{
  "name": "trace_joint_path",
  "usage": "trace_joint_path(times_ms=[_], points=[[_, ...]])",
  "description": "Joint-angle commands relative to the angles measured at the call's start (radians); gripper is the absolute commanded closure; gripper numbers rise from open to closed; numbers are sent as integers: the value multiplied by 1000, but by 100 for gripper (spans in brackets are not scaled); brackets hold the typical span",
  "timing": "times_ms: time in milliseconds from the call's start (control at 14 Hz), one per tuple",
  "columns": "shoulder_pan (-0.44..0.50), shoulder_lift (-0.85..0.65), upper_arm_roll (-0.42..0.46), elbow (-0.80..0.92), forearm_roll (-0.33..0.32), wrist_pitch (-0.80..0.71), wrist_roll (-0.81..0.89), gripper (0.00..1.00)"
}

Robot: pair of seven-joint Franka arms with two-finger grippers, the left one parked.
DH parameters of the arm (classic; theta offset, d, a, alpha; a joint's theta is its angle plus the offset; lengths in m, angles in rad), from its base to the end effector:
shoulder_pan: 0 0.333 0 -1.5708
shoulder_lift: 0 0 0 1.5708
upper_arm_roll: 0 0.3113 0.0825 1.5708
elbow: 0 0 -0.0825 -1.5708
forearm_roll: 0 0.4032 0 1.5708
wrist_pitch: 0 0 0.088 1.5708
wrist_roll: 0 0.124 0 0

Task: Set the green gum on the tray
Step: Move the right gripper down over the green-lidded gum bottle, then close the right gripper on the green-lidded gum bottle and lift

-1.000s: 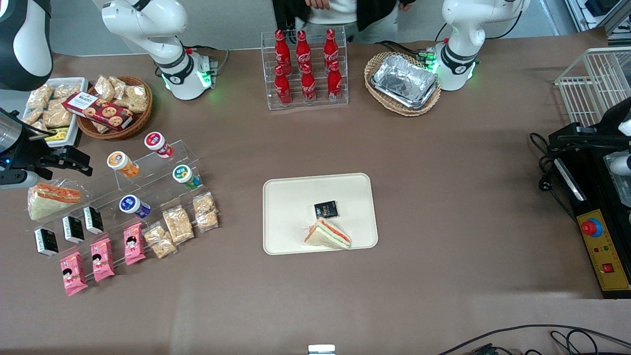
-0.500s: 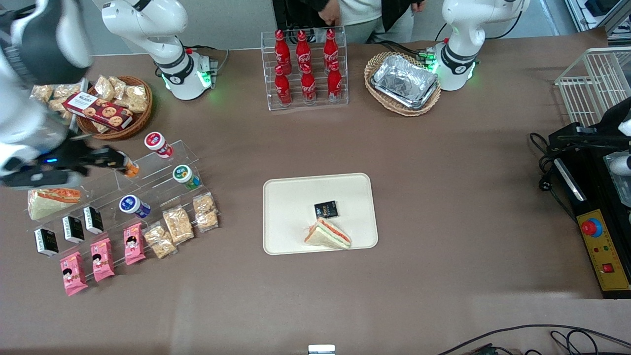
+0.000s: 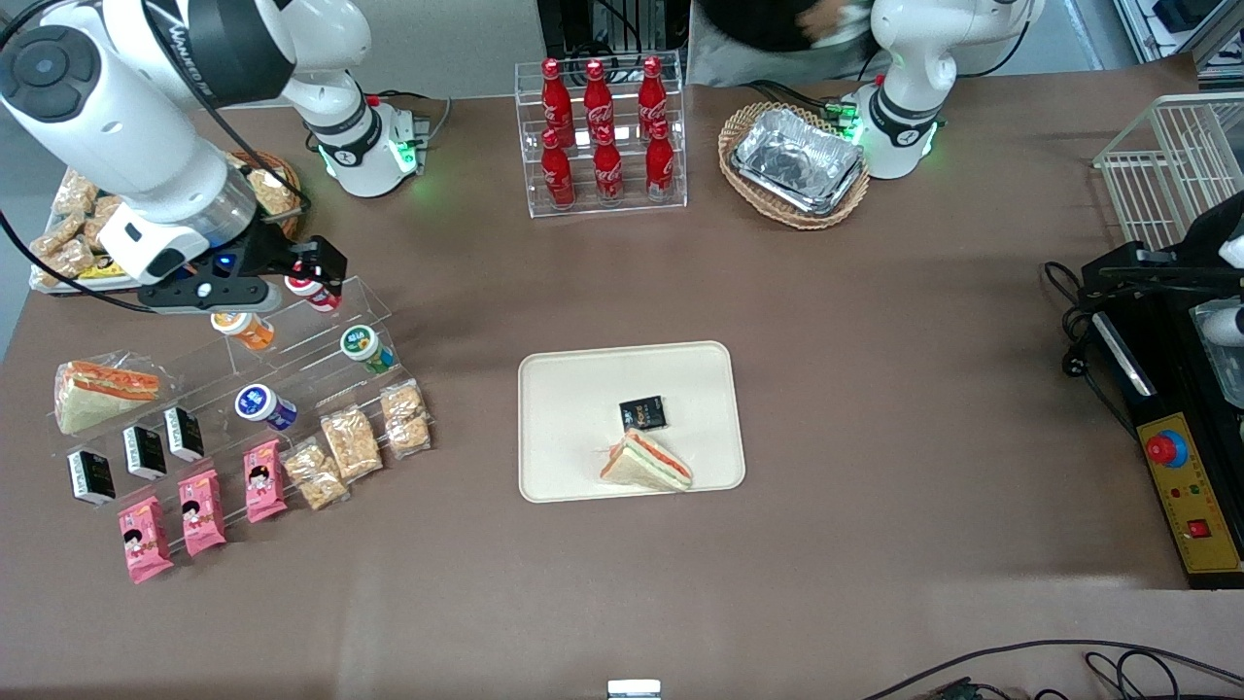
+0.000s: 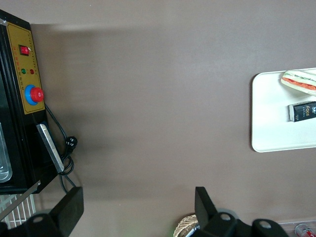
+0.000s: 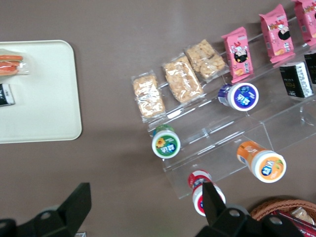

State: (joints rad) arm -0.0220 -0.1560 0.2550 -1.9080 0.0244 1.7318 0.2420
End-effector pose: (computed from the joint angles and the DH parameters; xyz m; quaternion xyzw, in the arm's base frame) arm 0.5147 0.1313 0.5332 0.9999 -0.0083 -0.0104 0.0103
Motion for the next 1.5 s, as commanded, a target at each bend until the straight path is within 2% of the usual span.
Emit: trace_joint_path(times_ms=[0, 214, 429, 500, 786, 1286, 1357, 1429], points=[[-33, -28, -37, -49, 58, 29, -93, 0], [-33, -39, -39, -173, 72, 176, -95, 0], [-26, -22, -37, -412, 71, 501, -115, 0], [-24, 4, -37, -443, 71, 555, -122, 0], [-24, 73, -37, -470, 71, 618, -125, 0], [-22, 124, -34, -490, 71, 638, -122, 0], [-21, 131, -33, -491, 71, 638, -118, 4], [-16, 138, -31, -491, 71, 638, -116, 29]])
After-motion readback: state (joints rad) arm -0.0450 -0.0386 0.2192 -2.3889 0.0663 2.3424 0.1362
